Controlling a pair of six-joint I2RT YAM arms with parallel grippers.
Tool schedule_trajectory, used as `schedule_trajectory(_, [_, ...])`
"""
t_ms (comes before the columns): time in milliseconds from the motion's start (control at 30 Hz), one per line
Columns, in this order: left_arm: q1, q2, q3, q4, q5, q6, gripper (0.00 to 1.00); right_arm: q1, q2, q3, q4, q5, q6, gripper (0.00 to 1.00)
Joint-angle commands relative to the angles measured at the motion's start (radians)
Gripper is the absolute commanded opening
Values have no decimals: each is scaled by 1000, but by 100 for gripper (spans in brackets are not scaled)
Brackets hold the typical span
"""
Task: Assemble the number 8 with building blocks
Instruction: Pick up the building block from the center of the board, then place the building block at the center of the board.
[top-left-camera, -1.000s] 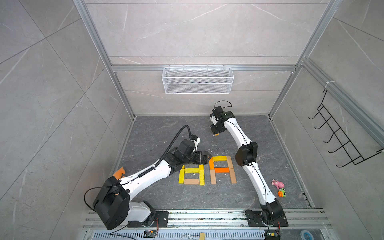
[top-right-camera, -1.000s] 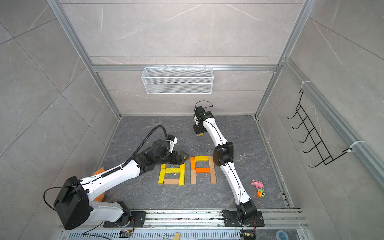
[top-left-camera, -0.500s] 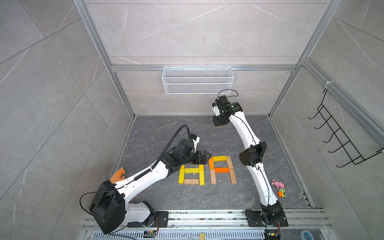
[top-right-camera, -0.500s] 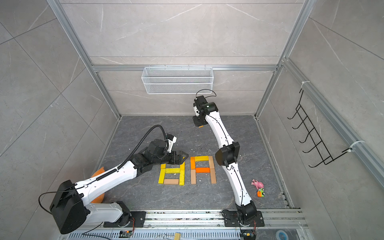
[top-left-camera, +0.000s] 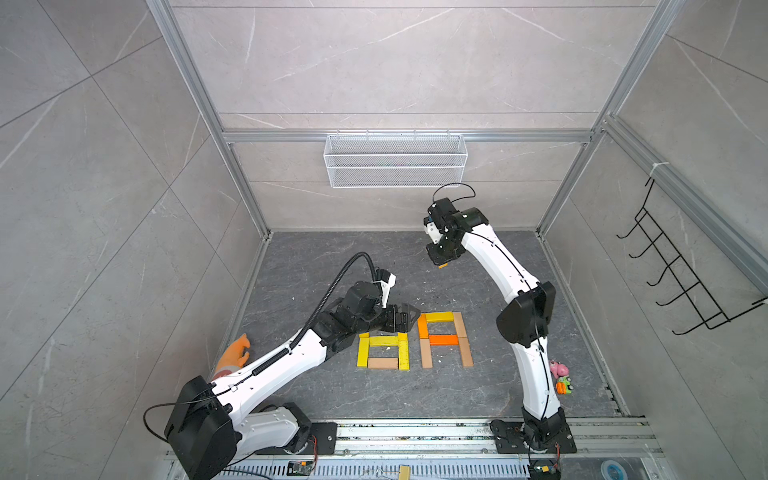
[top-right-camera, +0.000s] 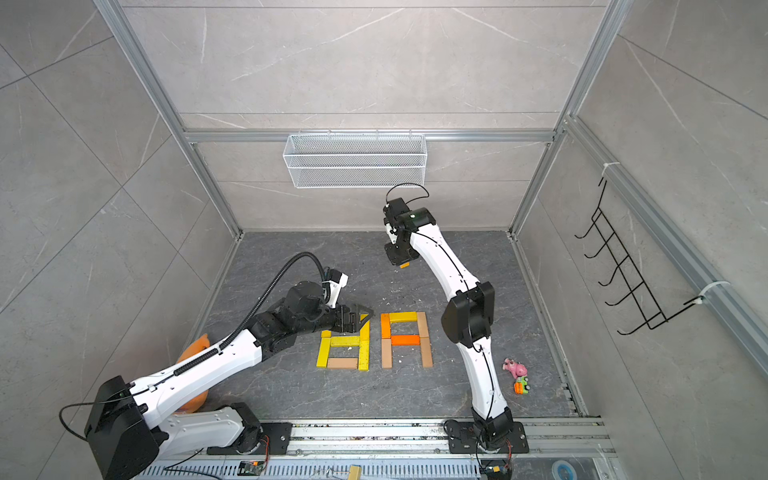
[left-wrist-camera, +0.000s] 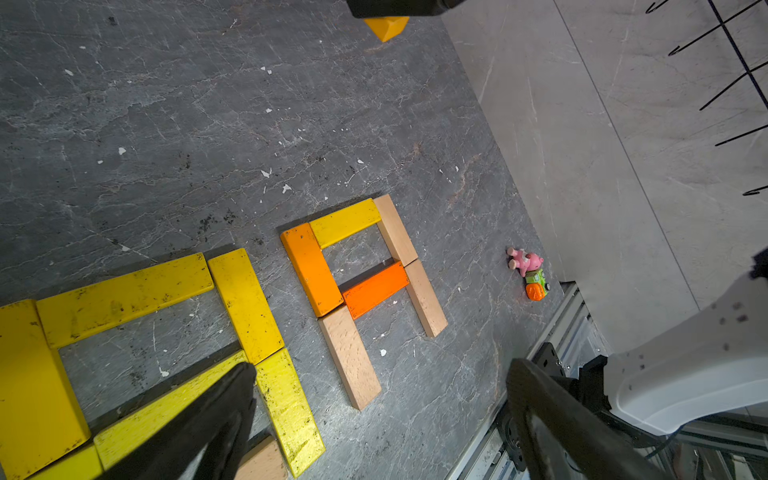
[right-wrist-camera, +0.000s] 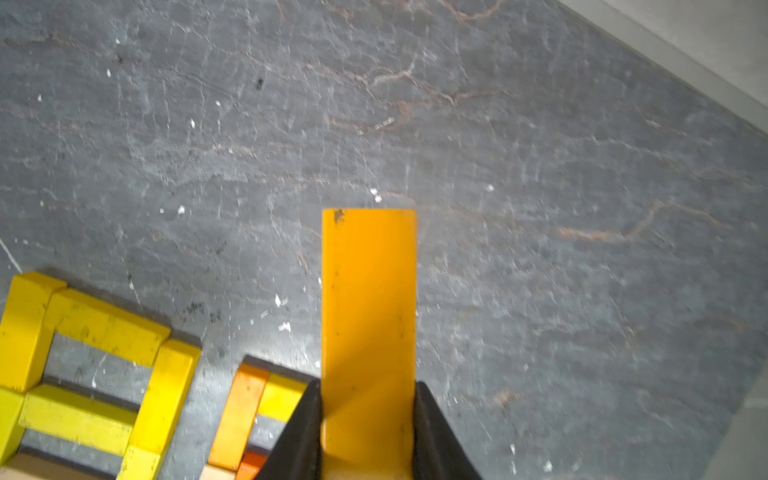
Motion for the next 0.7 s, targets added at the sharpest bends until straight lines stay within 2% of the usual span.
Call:
schedule_trajectory(0, [-3, -26, -9, 18, 15, 19, 97, 4, -174, -183, 118, 13, 35, 26])
schedule_trajectory(167, [-2, -29, -27, 31, 21, 15, 97, 10, -397, -506, 262, 15, 69, 25])
schedule_trajectory(400, [-4, -36, -56, 61, 30, -1, 97, 19, -523, -747, 371, -17, 115, 24])
schedule_trajectory(667, [-4, -53, -56, 23, -3, 3, 97, 91, -653, -1011, 490, -7, 199, 24])
